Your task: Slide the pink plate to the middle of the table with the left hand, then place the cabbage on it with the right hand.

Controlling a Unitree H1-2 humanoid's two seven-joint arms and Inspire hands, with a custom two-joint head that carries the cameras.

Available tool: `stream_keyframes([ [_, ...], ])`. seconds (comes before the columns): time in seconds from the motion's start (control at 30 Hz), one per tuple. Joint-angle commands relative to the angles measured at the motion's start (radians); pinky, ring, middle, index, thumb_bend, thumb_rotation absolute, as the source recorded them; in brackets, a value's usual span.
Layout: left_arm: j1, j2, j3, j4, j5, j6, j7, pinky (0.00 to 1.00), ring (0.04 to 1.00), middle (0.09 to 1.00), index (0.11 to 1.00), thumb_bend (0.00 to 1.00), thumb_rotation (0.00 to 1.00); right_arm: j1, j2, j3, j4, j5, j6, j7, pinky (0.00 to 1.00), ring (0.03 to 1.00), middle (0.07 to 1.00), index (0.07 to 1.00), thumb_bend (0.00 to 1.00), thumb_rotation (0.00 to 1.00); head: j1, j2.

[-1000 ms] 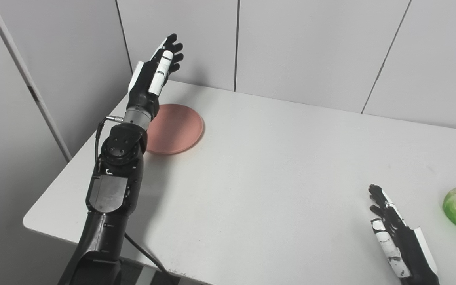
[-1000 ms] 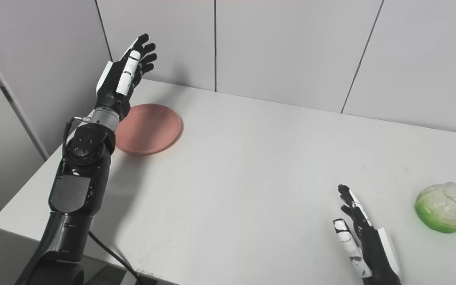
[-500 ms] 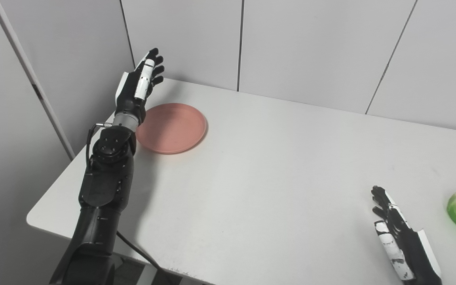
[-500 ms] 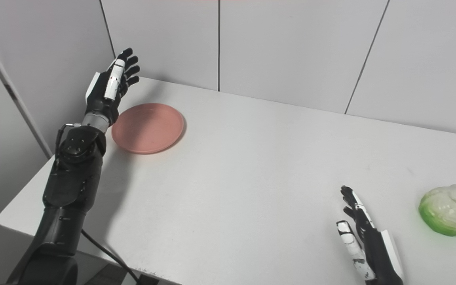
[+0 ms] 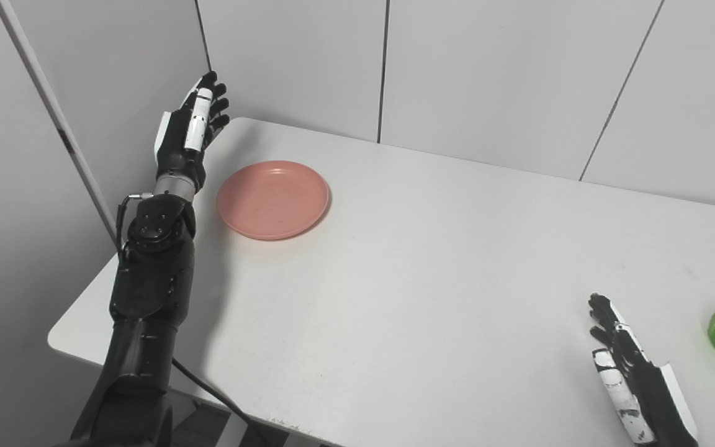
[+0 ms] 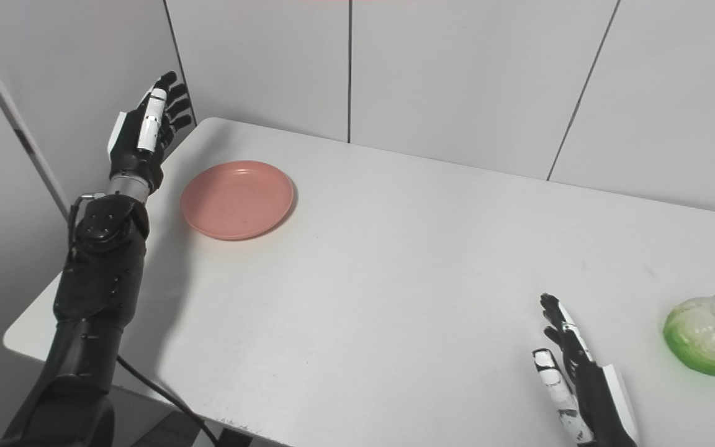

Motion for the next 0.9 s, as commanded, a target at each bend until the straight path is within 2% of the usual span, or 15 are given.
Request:
stream_keyframes([
  [0.0, -0.039, 0.031, 0.009, -0.009, -0.006, -0.031, 0.015, 0.90, 0.910, 0.908, 0.889, 0.38, 1.00, 0.011, -0.007, -0.004, 0.028, 0.005, 0.014, 0.003, 0.92, 0.945, 0.944, 0.930, 0.32, 1.00, 0.001, 0.001],
  [0.2, -0.038, 0.034, 0.016, 0.012, -0.013, -0.011, 0.021, 0.89, 0.910, 0.913, 0.901, 0.38, 1.00, 0.011, -0.008, -0.005, 0.030, -0.004, 0.013, 0.000, 0.91, 0.941, 0.938, 0.926, 0.32, 1.00, 0.003, 0.003],
  [0.37, -0.038, 0.047, 0.002, 0.095, -0.010, -0.082, 0.000, 0.90, 0.907, 0.921, 0.902, 0.41, 0.95, 0.013, -0.004, -0.006, 0.032, 0.001, 0.010, -0.001, 0.91, 0.943, 0.940, 0.925, 0.33, 1.00, 0.002, 0.001],
  [0.5, -0.048, 0.049, -0.002, 0.158, -0.015, -0.122, -0.005, 0.89, 0.903, 0.917, 0.898, 0.42, 0.95, 0.015, -0.008, -0.004, 0.020, -0.002, 0.018, 0.002, 0.91, 0.945, 0.942, 0.928, 0.32, 1.00, 0.003, 0.003],
  [0.67, -0.052, 0.053, -0.007, 0.203, -0.030, -0.152, -0.019, 0.91, 0.922, 0.923, 0.909, 0.40, 0.97, 0.013, -0.009, -0.004, 0.027, -0.002, 0.002, 0.001, 0.91, 0.944, 0.944, 0.929, 0.33, 1.00, 0.007, 0.005],
  [0.87, -0.062, 0.061, -0.004, 0.258, -0.030, -0.168, -0.006, 0.90, 0.918, 0.916, 0.902, 0.40, 1.00, 0.012, -0.009, -0.003, 0.026, -0.012, 0.000, -0.003, 0.90, 0.940, 0.939, 0.925, 0.32, 1.00, 0.008, 0.008],
])
